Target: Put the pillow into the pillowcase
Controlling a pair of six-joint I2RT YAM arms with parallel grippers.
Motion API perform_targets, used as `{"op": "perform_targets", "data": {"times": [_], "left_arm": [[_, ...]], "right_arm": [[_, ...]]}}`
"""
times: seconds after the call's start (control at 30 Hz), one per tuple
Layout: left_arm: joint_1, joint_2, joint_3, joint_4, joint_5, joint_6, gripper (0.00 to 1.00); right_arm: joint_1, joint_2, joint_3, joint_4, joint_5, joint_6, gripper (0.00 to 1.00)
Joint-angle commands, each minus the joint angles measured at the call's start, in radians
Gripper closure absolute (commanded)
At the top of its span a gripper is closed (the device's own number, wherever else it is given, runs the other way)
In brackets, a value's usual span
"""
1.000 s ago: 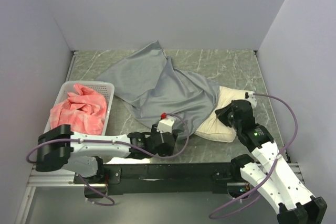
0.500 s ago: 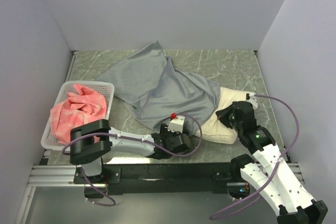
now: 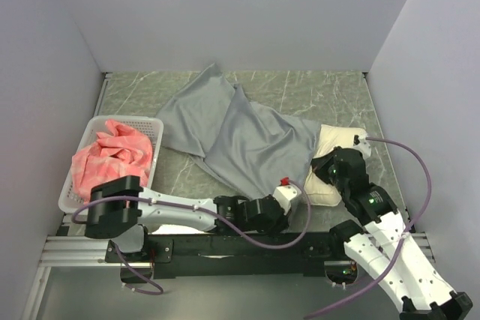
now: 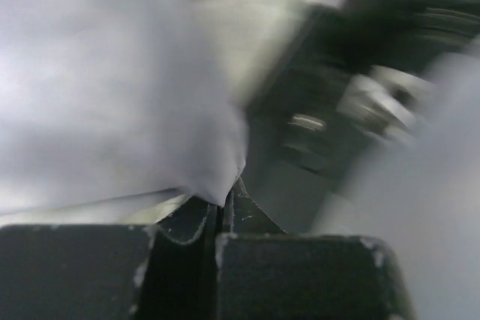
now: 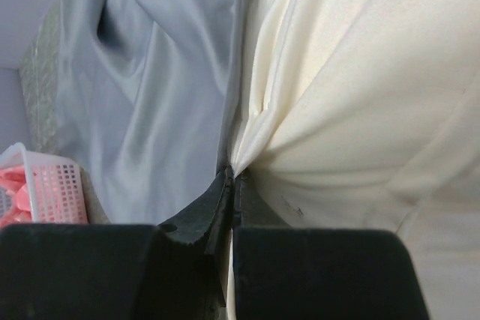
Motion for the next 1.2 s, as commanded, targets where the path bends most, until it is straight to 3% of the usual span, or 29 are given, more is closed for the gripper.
{"op": "perform_targets", "data": {"times": [0.0, 0.13, 0.2, 0.3, 0.33, 0.4, 0.43, 0.53, 0.6, 0.73, 0.8, 0.9, 1.03, 1.17], "left_arm": [[-0.035, -0.106, 0.010, 0.233, 0.494, 0.148, 0.99], [-0.027, -0.151, -0.027, 0.255, 0.494, 0.141, 0.97], [-0.009, -0.172, -0.044, 0.233, 0.459, 0.112, 0.86], [0.017, -0.228, -0.077, 0.206, 0.360, 0.047, 0.56], [0.025, -0.269, -0.087, 0.180, 0.321, 0.029, 0.47], [0.057, -0.310, -0.101, 0.138, 0.264, -0.031, 0.40], [0.071, -0.344, -0.102, 0.088, 0.219, -0.049, 0.38], [0.137, -0.372, -0.067, -0.044, 0.107, -0.115, 0.33], [0.187, -0.357, 0.002, -0.125, 0.030, -0.132, 0.30], [0.290, -0.239, 0.168, -0.213, -0.007, -0.074, 0.27], [0.338, -0.158, 0.321, -0.300, -0.024, -0.033, 0.24], [0.362, 0.039, 0.577, -0.435, -0.076, 0.068, 0.22], [0.393, 0.340, 0.949, -0.612, -0.164, 0.176, 0.22], [0.427, 0.521, 1.131, -0.686, -0.165, 0.234, 0.21]], "right_arm": [[0.083, -0.049, -0.024, 0.158, 0.093, 0.050, 1.00], [0.195, -0.020, -0.093, 0.175, 0.221, 0.095, 1.00], [0.206, -0.009, -0.126, 0.186, 0.236, 0.102, 1.00], [0.206, 0.005, -0.163, 0.203, 0.230, 0.083, 1.00], [0.207, 0.018, -0.172, 0.192, 0.230, 0.081, 0.89], [0.204, 0.029, -0.173, 0.166, 0.226, 0.070, 0.66], [0.206, 0.035, -0.166, 0.156, 0.223, 0.066, 0.45], [0.204, 0.031, -0.131, 0.084, 0.224, 0.059, 0.22], [0.203, 0.022, -0.090, 0.013, 0.258, 0.055, 0.13], [0.145, 0.026, -0.019, -0.093, 0.330, 0.030, 0.08], [0.023, 0.040, -0.001, -0.102, 0.278, -0.035, 0.07], [-0.154, 0.061, -0.025, -0.024, 0.157, -0.129, 0.08], [-0.248, 0.143, -0.062, 0.052, 0.045, -0.149, 0.08], [-0.299, 0.227, -0.110, 0.163, -0.012, -0.158, 0.07]]}}
